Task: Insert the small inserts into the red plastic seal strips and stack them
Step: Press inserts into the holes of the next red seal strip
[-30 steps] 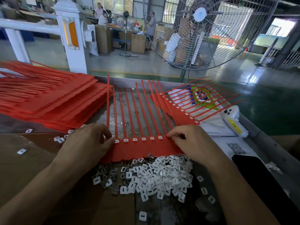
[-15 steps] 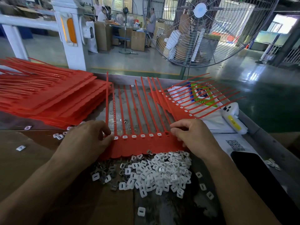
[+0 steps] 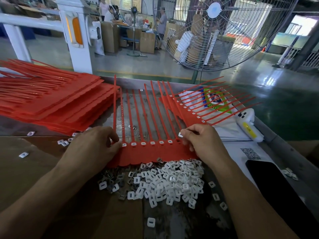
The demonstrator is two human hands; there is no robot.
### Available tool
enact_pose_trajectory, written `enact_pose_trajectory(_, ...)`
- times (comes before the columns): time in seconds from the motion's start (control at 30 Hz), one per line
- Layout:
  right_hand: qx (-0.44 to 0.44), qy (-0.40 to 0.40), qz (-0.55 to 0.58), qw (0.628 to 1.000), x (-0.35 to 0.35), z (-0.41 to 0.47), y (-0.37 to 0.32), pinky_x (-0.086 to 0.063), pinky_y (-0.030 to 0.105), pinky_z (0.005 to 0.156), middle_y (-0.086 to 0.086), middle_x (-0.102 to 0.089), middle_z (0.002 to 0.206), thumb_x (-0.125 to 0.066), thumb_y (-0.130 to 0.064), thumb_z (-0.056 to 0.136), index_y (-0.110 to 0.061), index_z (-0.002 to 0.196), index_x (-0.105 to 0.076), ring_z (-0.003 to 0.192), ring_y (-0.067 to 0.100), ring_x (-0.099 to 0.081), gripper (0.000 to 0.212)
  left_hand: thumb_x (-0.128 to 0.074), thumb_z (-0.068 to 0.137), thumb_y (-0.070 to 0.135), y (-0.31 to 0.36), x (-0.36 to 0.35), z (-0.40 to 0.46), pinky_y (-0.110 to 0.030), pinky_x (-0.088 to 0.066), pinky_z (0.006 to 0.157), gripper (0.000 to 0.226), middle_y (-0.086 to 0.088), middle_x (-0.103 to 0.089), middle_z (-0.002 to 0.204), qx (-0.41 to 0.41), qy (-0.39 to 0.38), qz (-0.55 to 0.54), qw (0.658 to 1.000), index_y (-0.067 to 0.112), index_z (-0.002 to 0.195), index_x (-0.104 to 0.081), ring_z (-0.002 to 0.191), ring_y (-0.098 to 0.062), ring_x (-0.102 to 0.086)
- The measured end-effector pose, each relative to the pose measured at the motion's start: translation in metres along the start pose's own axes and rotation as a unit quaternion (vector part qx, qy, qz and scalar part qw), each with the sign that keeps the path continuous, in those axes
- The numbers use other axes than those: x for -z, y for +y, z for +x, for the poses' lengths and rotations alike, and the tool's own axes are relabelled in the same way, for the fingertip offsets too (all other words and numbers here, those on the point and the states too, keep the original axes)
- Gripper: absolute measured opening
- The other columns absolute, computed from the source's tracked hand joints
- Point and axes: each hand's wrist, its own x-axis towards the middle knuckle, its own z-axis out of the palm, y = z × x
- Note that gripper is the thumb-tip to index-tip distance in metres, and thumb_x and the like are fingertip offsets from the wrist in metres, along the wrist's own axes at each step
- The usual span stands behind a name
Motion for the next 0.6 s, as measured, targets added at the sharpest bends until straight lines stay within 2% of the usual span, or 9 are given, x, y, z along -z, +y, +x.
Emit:
enact_pose_trajectory(0.1,0.016,0.000,-0.037,0.999,-0.0009,0.0015,-0.0014,-0.041,0.027,0.061,-0.014,-0.065,0.061,-0.066,-0.031,0.099,-0.027,0.079,-0.069,0.058,0.003,-0.057,0.021,-0.070,0.089,0.045,0.0009,-0.0001,0.0009,-0.035,-0.053,0.073,0.011,0.017,-0.061,0.083,-0.002,0.001,0.002,1.000,0.034,0.093,-0.070,0.078,0.001,-0.057)
enact_pose_trajectory(0.23,0.044,-0.021,-0.097,0.994,-0.0026,0.0035,-0.0059,-0.042,0.028,0.065,-0.008,-0.067,0.079,-0.065,-0.023,0.101,-0.024,0.084,-0.069,0.076,0.007,-0.060,0.017,-0.071,0.088,0.043,0.0009,-0.0007,0.0008,-0.034,-0.052,0.071,0.010,0.015,-0.062,0.080,-0.005,0.003,0.000,1.000,0.033,0.091,-0.070,0.076,0.001,-0.057)
enact_pose_trajectory(0.4,0.050,-0.036,-0.138,0.988,-0.0032,0.0056,-0.0067,-0.034,0.014,0.055,-0.016,-0.064,0.076,-0.065,-0.017,0.100,-0.022,0.084,-0.071,0.070,-0.009,-0.058,0.018,-0.071,0.088,0.044,0.0007,-0.0009,0.0015,-0.032,-0.049,0.068,0.010,0.016,-0.062,0.081,0.000,-0.002,-0.005,1.000,0.035,0.091,-0.069,0.076,0.000,-0.058)
enact_pose_trajectory(0.47,0.049,-0.036,-0.136,0.989,-0.0035,0.0057,-0.0065,-0.034,0.015,0.057,-0.017,-0.064,0.076,-0.065,-0.015,0.100,-0.021,0.084,-0.071,0.072,-0.015,-0.057,0.018,-0.071,0.088,0.045,0.0004,-0.0008,0.0019,-0.032,-0.049,0.068,0.010,0.016,-0.062,0.082,-0.001,-0.005,-0.002,1.000,0.035,0.092,-0.069,0.076,0.000,-0.058)
enact_pose_trajectory(0.6,0.045,-0.021,-0.128,0.991,-0.0045,0.0058,-0.0076,-0.039,0.023,0.062,-0.009,-0.068,0.083,-0.072,-0.021,0.096,-0.023,0.081,-0.072,0.079,0.003,-0.061,0.015,-0.070,0.089,0.045,0.0003,-0.0010,0.0023,-0.033,-0.051,0.069,0.011,0.016,-0.062,0.083,-0.005,-0.007,0.003,1.000,0.035,0.092,-0.069,0.077,0.000,-0.058)
